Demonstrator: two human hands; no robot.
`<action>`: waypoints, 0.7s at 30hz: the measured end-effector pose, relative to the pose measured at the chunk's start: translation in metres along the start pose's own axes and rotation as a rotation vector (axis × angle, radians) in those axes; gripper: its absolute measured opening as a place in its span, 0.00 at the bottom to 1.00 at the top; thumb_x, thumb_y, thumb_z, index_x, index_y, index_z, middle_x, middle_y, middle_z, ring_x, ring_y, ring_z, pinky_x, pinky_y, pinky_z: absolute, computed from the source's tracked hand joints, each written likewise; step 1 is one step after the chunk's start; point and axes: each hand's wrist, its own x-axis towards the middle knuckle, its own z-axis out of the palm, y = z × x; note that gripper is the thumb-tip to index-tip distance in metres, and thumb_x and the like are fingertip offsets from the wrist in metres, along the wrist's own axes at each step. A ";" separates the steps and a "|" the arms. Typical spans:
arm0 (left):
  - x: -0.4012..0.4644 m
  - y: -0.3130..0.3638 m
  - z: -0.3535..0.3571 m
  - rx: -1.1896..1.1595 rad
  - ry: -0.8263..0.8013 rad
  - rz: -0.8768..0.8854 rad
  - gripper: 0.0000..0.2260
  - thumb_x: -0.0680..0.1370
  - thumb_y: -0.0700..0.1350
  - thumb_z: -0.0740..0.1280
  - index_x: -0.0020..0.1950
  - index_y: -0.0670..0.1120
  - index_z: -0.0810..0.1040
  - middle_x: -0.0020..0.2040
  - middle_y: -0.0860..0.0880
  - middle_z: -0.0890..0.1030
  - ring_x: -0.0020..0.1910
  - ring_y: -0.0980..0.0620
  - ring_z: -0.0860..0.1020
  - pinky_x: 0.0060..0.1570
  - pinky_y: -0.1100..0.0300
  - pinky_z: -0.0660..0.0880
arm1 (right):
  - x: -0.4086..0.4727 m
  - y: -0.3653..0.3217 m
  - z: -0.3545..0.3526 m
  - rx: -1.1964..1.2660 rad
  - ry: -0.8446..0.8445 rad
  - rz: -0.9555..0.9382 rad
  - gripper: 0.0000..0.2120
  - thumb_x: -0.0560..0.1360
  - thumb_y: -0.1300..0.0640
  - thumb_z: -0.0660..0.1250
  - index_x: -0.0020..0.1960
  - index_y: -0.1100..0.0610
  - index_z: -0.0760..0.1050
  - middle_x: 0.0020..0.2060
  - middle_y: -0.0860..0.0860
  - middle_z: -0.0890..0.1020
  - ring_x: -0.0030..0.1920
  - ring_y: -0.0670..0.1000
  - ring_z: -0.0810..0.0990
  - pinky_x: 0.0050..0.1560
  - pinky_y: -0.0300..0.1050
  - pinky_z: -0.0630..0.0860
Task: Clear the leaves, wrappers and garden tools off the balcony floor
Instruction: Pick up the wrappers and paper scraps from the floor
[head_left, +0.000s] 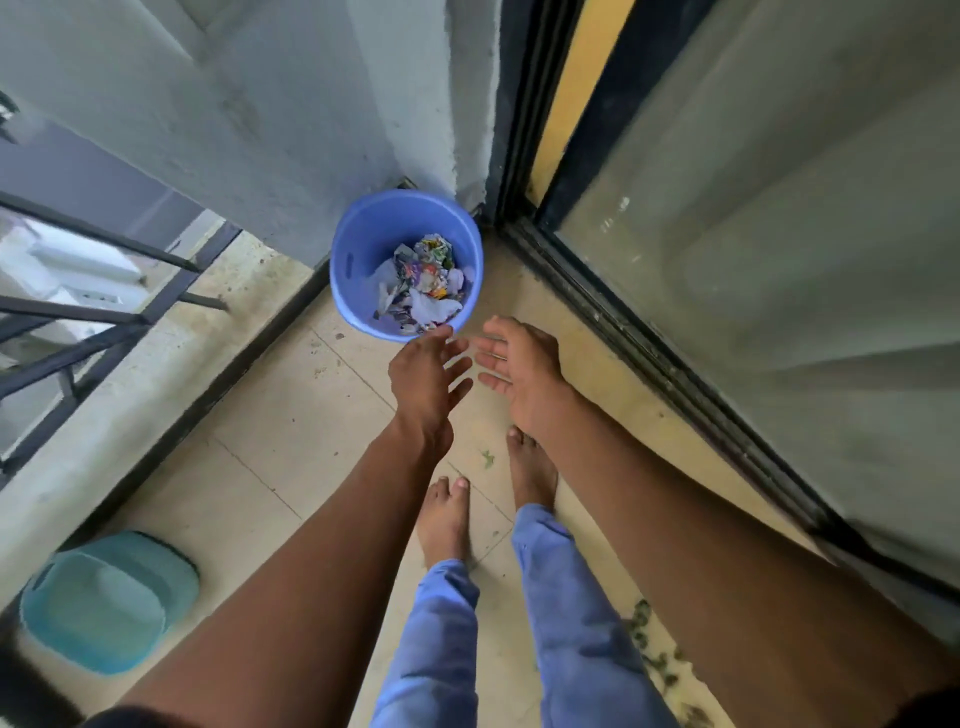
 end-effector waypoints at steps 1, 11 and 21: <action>-0.007 -0.006 -0.001 0.055 -0.024 -0.002 0.10 0.83 0.46 0.62 0.59 0.47 0.81 0.53 0.47 0.85 0.51 0.48 0.82 0.53 0.54 0.77 | -0.007 0.006 -0.009 0.025 0.024 -0.001 0.08 0.81 0.54 0.65 0.54 0.57 0.80 0.48 0.55 0.84 0.44 0.52 0.82 0.41 0.45 0.77; -0.049 -0.112 -0.025 0.738 -0.259 -0.121 0.12 0.83 0.43 0.60 0.61 0.44 0.81 0.53 0.43 0.85 0.47 0.47 0.80 0.49 0.55 0.74 | -0.058 0.117 -0.123 0.200 0.237 0.070 0.10 0.81 0.52 0.68 0.56 0.59 0.80 0.47 0.55 0.84 0.44 0.53 0.83 0.42 0.45 0.77; -0.088 -0.263 -0.020 1.438 -0.478 -0.134 0.09 0.83 0.48 0.65 0.58 0.48 0.82 0.49 0.47 0.86 0.48 0.47 0.82 0.44 0.57 0.77 | -0.114 0.293 -0.263 0.168 0.319 0.158 0.10 0.80 0.52 0.68 0.50 0.59 0.79 0.44 0.58 0.83 0.42 0.55 0.79 0.45 0.47 0.72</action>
